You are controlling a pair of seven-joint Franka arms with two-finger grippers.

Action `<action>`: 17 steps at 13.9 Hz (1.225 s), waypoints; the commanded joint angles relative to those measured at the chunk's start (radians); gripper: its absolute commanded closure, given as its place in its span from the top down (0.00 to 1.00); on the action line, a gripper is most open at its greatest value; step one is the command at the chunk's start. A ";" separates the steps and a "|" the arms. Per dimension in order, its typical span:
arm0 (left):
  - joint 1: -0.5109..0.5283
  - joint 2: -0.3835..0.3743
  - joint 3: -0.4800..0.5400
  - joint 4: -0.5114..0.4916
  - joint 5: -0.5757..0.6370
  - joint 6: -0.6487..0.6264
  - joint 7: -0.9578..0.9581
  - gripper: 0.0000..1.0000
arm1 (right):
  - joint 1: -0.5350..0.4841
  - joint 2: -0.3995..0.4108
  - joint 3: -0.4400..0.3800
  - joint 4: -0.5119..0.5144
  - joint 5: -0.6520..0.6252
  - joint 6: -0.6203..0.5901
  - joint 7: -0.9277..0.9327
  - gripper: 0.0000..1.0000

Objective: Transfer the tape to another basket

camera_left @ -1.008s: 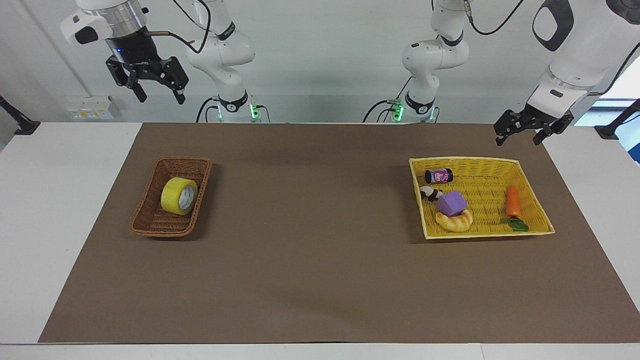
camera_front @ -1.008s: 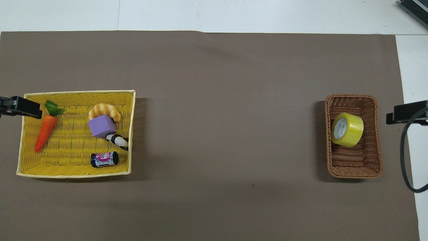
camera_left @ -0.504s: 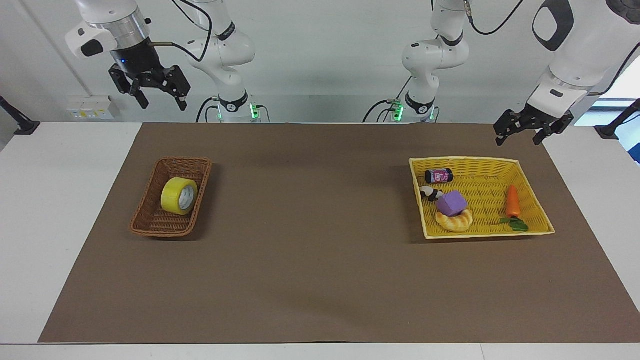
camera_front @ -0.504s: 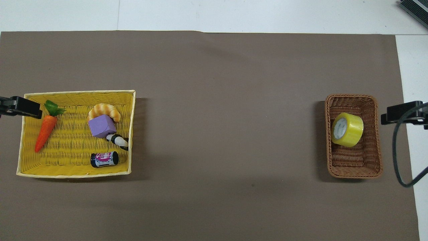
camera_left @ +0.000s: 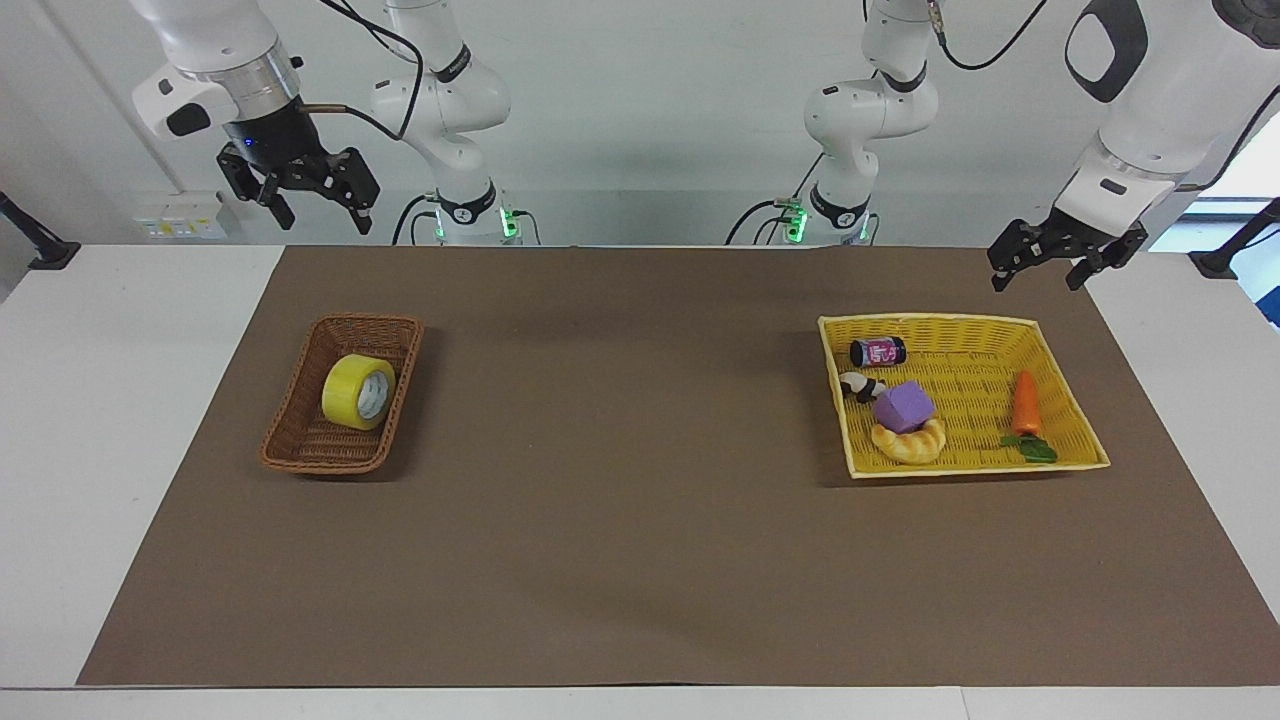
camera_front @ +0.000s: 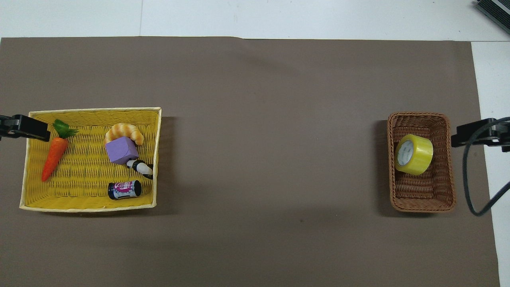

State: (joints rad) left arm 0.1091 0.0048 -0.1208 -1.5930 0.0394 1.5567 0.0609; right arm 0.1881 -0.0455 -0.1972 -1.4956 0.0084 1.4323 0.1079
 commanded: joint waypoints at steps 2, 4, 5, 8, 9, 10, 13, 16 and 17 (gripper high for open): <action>0.009 0.004 -0.007 0.021 0.011 -0.018 0.010 1.00 | -0.010 -0.030 0.001 -0.008 -0.025 -0.025 -0.049 1.00; 0.009 0.006 -0.007 0.021 0.011 -0.018 0.010 1.00 | -0.018 -0.033 -0.002 -0.014 -0.031 -0.020 -0.060 1.00; 0.009 0.004 -0.007 0.019 0.011 -0.018 0.011 1.00 | -0.019 -0.033 -0.002 -0.017 -0.031 -0.016 -0.060 1.00; 0.009 0.006 -0.007 0.019 0.011 -0.018 0.011 1.00 | -0.019 -0.033 -0.004 -0.023 -0.040 -0.004 -0.060 1.00; 0.009 0.004 -0.007 0.019 0.011 -0.018 0.010 1.00 | -0.019 -0.033 -0.002 -0.023 -0.057 -0.006 -0.057 1.00; 0.009 0.004 -0.007 0.019 0.011 -0.018 0.010 1.00 | -0.021 -0.033 -0.004 -0.023 -0.056 -0.006 -0.059 1.00; 0.009 0.006 -0.007 0.019 0.011 -0.018 0.011 1.00 | -0.019 -0.040 -0.002 -0.034 -0.039 -0.010 -0.056 1.00; 0.009 0.004 -0.007 0.019 0.011 -0.018 0.010 1.00 | -0.019 -0.042 -0.002 -0.035 -0.039 -0.012 -0.062 1.00; 0.009 0.004 -0.007 0.021 0.011 -0.018 0.010 1.00 | -0.019 -0.042 -0.002 -0.037 -0.039 -0.012 -0.065 1.00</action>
State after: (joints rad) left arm 0.1091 0.0048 -0.1208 -1.5930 0.0394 1.5567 0.0609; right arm 0.1755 -0.0625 -0.2053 -1.5008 -0.0250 1.4143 0.0692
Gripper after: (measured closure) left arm 0.000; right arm 0.000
